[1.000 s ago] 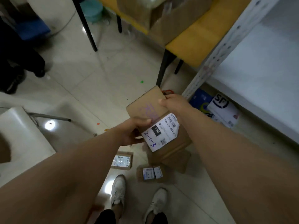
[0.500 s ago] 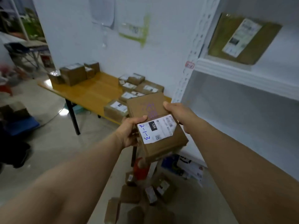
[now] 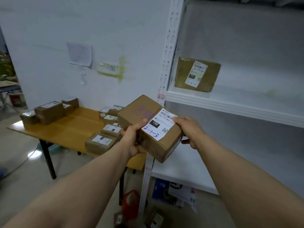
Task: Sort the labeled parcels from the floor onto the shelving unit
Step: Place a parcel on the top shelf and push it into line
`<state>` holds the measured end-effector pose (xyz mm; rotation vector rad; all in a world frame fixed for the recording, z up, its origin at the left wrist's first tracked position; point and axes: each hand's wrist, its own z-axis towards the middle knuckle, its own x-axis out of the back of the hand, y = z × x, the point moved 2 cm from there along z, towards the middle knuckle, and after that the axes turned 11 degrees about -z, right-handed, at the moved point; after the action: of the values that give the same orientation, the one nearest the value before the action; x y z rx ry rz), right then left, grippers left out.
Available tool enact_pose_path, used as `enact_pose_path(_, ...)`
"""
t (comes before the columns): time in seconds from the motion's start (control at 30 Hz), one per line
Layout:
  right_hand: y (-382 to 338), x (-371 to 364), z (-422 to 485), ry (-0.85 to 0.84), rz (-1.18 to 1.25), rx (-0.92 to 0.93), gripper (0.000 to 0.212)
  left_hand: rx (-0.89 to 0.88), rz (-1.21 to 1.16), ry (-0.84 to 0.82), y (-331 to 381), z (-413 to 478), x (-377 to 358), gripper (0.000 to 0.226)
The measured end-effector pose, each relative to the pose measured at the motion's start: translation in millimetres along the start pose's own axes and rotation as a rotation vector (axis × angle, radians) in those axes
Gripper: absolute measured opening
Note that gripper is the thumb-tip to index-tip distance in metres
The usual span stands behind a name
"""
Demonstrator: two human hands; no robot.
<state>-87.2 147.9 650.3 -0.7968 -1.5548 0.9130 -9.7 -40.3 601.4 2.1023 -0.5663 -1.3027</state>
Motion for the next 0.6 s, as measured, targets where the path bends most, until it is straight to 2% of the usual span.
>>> enact_pose_path(0.13,5.2,37.2,-2.3,0.034,0.159,-0.056,0.021,0.008,-0.001,-0.040,-19.7,-2.3,-33.9,0.088)
enact_pose_path(0.27,13.4,72.2,-6.5,0.008,0.313,-0.172,0.049,-0.001,-0.115,-0.084,-44.8,-7.5,-73.1,0.088)
enact_pose_path(0.4,31.6,108.7,-11.3,-0.014,0.334,-0.206,0.044,-0.002,-0.162,-0.133,-63.2,-15.6,-98.5,0.090)
enact_pose_path(0.53,56.1,154.7,-16.8,-0.031,0.379,-0.322,0.055,-0.084,-0.128,-0.223,-52.2,-19.8,-112.9,0.061)
enact_pose_path(0.6,69.7,174.6,-20.8,-0.123,0.365,-0.382,0.064,-0.114,-0.099,-0.266,-41.9,-18.0,-115.2,0.065)
